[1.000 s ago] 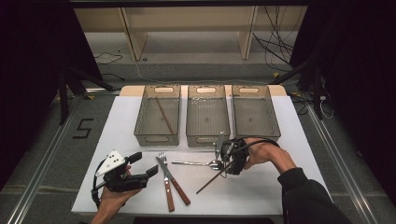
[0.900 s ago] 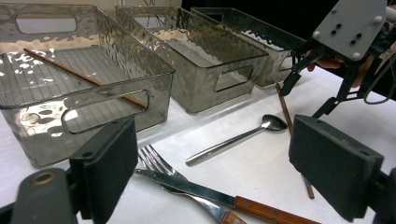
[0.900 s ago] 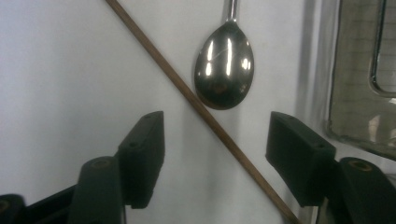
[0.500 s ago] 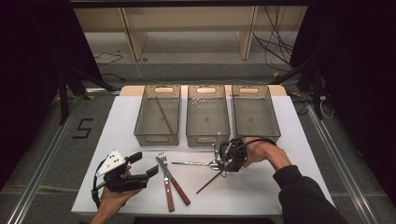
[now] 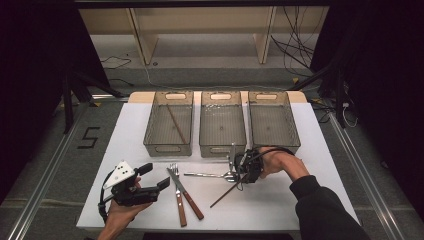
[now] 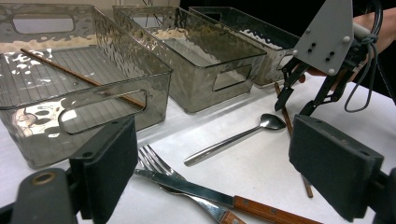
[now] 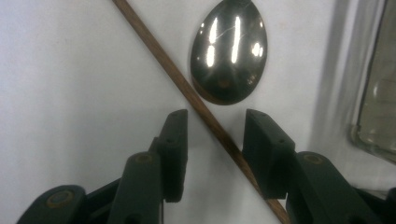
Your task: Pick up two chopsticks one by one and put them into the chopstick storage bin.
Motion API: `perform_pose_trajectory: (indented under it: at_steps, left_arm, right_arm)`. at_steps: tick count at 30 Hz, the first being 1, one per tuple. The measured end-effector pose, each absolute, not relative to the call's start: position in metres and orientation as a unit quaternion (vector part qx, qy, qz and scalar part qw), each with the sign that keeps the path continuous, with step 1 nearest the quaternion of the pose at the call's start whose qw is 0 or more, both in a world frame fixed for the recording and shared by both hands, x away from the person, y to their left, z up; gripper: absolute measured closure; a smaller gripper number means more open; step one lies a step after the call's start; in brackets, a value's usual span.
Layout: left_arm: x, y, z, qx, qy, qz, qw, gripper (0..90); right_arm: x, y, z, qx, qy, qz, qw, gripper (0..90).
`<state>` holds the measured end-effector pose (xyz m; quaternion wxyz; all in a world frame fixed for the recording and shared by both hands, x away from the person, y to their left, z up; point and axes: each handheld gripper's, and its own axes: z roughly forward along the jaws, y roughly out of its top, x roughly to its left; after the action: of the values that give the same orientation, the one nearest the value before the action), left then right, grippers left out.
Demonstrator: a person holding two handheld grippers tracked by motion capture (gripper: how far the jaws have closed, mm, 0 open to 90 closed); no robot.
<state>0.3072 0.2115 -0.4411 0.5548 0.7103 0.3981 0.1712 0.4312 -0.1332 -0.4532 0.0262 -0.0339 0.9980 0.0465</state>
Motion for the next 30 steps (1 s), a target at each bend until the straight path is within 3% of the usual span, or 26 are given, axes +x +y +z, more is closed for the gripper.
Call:
perform_pose_trajectory:
  at_steps: [13,24,30]
  left_arm:
    - [0.3073,0.2112,-0.4412,0.711,0.397,0.171,0.555,15.1]
    - [0.3073,0.2109,-0.4413,0.712,0.396,0.171,0.554,15.1]
    - [0.3075,0.2110,-0.4414,0.710,0.397,0.171,0.555,15.1]
  right_arm:
    - [0.4305,-0.1302,-0.4545,-0.054,0.998,0.033,0.015,70.1]
    - [0.4273,-0.1309,-0.4552,-0.090,0.996,0.026,0.001,83.3]
    - [0.4278,-0.1300,-0.4543,-0.109,0.994,0.018,-0.002,84.5]
